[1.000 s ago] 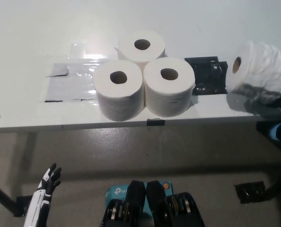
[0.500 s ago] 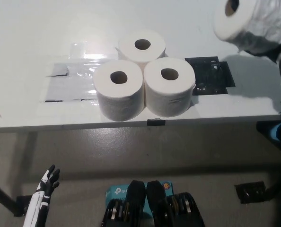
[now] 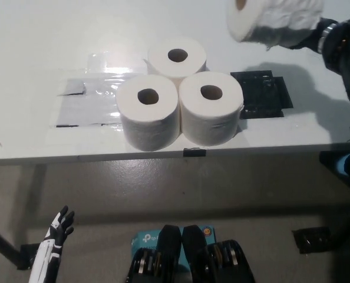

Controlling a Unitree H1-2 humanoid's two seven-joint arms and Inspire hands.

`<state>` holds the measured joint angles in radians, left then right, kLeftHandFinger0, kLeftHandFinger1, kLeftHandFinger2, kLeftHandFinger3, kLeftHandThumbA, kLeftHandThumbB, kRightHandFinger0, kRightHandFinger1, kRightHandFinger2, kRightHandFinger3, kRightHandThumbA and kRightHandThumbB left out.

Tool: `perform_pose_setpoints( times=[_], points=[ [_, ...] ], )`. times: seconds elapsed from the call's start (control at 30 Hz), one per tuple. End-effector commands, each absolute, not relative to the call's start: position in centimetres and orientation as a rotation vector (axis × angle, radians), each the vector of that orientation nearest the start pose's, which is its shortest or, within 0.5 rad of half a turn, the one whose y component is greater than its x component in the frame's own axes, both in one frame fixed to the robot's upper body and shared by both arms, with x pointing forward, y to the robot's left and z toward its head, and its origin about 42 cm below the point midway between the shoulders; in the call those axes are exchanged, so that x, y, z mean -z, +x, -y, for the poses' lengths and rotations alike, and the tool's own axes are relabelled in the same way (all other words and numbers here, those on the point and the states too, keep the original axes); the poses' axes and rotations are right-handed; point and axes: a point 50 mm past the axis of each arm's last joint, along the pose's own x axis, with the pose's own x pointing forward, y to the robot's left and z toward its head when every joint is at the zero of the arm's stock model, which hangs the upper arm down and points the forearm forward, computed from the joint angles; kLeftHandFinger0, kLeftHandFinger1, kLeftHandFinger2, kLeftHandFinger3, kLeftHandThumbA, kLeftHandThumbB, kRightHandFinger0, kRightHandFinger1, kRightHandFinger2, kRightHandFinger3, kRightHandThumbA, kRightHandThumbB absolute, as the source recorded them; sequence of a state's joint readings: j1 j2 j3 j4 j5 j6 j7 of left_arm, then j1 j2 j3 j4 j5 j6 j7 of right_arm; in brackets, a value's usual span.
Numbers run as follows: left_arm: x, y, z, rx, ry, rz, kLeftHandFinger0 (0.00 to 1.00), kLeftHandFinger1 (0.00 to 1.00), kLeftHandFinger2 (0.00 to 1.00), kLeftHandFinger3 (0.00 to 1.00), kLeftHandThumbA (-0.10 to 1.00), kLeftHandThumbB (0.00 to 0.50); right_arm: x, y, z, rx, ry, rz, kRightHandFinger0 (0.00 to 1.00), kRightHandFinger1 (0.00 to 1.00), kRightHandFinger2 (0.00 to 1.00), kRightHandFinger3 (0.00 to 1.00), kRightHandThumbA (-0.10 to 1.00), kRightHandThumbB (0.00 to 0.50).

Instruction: A few rolls of toilet paper are kept infront of the robot and the robot uses its right hand to lift one of the rolls and and places it on top of the other rolls to stack it.

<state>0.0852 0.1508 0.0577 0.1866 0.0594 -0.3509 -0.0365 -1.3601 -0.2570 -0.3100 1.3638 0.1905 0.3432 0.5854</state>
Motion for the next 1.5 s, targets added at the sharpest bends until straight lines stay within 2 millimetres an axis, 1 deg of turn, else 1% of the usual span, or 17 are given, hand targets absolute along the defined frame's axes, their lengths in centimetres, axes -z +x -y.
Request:
perform_pose_setpoints(
  times=[0.0,0.2,0.23,0.33,0.53,0.57,0.73,0.77,0.83,0.87,1.0,1.13,1.2,1.23,1.37,1.43,1.47],
  points=[
    [-5.9,24.4,-28.3,-0.013,0.197,0.14,1.0,1.0,1.0,1.0,1.0,0.183,-41.6,60.3,19.4,-0.491,0.1,-0.104,0.0,0.0,0.0,0.0,0.99,0.109],
    [-6.1,24.5,-28.5,-0.009,0.201,0.15,1.0,1.0,1.0,1.0,1.0,0.172,-42.1,60.5,17.0,-0.445,0.041,-0.112,0.0,0.0,0.0,0.0,0.86,0.078],
    [-6.1,24.5,-28.5,-0.006,0.204,0.152,1.0,1.0,1.0,1.0,1.0,0.169,-42.2,60.5,16.6,-0.433,0.026,-0.114,0.0,0.0,0.0,0.0,0.84,0.088],
    [-6.1,24.5,-28.3,-0.008,0.196,0.148,1.0,1.0,1.0,1.0,1.0,0.18,-42.2,60.5,15.8,-0.432,0.005,-0.104,0.0,0.0,0.0,0.0,0.84,0.059],
    [-6.2,24.4,-28.2,0.001,0.201,0.144,1.0,1.0,1.0,1.0,1.0,0.19,-42.1,60.4,14.2,-0.408,-0.036,-0.095,0.0,0.0,0.0,0.0,0.86,0.079],
    [-6.2,24.4,-28.2,0.002,0.205,0.142,1.0,1.0,1.0,1.0,1.0,0.193,-42.2,60.4,13.9,-0.396,-0.033,-0.096,0.0,0.0,0.01,0.04,0.83,0.089],
    [-6.4,24.7,-28.1,0.009,0.209,0.152,1.0,1.0,1.0,1.0,1.0,0.196,-42.3,60.4,13.3,-0.367,-0.126,-0.073,0.0,0.0,0.06,0.09,0.84,0.056],
    [-6.5,24.7,-28.1,0.008,0.21,0.152,1.0,1.0,1.0,1.0,1.0,0.197,-42.3,60.4,13.0,-0.357,-0.18,-0.061,0.0,0.0,0.13,0.15,0.84,0.044],
    [-6.5,24.7,-28.1,0.006,0.214,0.155,1.0,1.0,1.0,1.0,1.0,0.201,-42.5,60.4,12.7,-0.348,-0.265,-0.047,0.0,0.0,0.2,0.21,0.85,0.031],
    [-6.6,24.8,-28.1,0.007,0.216,0.156,1.0,1.0,1.0,1.0,1.0,0.203,-42.5,60.4,12.7,-0.344,-0.291,-0.044,0.0,0.01,0.26,0.29,0.85,0.029],
    [-6.7,24.8,-28.2,0.009,0.217,0.155,1.0,1.0,1.0,1.0,1.0,0.211,-42.5,60.4,12.7,-0.315,-0.367,-0.046,0.0,0.02,0.3,0.35,0.84,0.021],
    [-6.7,24.9,-28.2,0.016,0.221,0.162,1.0,1.0,1.0,1.0,1.0,0.211,-42.7,60.5,12.8,-0.295,-0.451,-0.043,0.0,0.0,0.28,0.39,0.9,0.033],
    [-6.7,25.0,-28.2,0.016,0.22,0.166,1.0,1.0,1.0,1.0,1.0,0.208,-42.7,60.5,12.9,-0.291,-0.502,-0.025,0.0,0.07,0.38,0.58,0.91,0.029],
    [-6.7,25.0,-28.1,0.017,0.22,0.166,1.0,1.0,1.0,1.0,1.0,0.209,-42.7,60.5,13.0,-0.287,-0.519,-0.024,0.0,0.09,0.42,0.61,0.91,0.033],
    [-6.9,25.0,-28.1,0.013,0.223,0.161,1.0,1.0,1.0,1.0,1.0,0.21,-43.0,60.5,12.9,-0.278,-0.614,0.007,0.0,0.11,0.4,0.49,0.92,0.027],
    [-6.9,25.1,-28.1,0.018,0.229,0.165,1.0,1.0,1.0,1.0,1.0,0.213,-43.2,60.5,12.9,-0.278,-0.632,0.014,0.0,0.12,0.4,0.5,0.92,0.031],
    [-6.9,25.1,-28.1,0.018,0.234,0.17,1.0,1.0,1.0,1.0,1.0,0.206,-43.3,60.5,12.9,-0.282,-0.64,0.018,0.0,0.13,0.39,0.44,0.9,0.034]
  ],
)
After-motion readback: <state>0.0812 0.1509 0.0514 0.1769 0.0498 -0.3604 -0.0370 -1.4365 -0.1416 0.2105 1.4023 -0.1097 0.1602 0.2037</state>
